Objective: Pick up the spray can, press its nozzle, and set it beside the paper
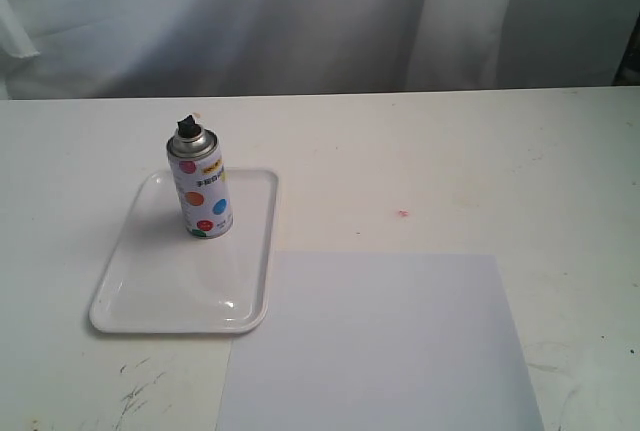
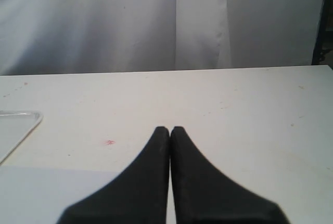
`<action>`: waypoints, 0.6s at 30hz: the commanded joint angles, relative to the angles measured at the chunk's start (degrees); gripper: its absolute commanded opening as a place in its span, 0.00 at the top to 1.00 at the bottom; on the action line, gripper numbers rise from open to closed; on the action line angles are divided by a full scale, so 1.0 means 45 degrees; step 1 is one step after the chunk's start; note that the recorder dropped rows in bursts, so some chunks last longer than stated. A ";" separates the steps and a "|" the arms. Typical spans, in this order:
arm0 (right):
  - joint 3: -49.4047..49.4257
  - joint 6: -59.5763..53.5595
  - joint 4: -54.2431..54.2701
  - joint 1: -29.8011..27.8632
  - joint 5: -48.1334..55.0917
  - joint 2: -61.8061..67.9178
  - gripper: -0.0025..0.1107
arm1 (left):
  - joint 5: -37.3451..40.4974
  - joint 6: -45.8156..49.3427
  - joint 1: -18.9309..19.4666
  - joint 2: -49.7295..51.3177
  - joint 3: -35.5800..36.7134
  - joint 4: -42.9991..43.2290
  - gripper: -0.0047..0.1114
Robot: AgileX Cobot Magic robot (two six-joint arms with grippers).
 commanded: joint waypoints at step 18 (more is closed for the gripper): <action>0.0019 0.0030 -0.0038 -0.0067 0.0028 -0.0020 0.98 | 0.8242 1.7837 0.0024 -0.4966 0.2931 -1.9347 0.96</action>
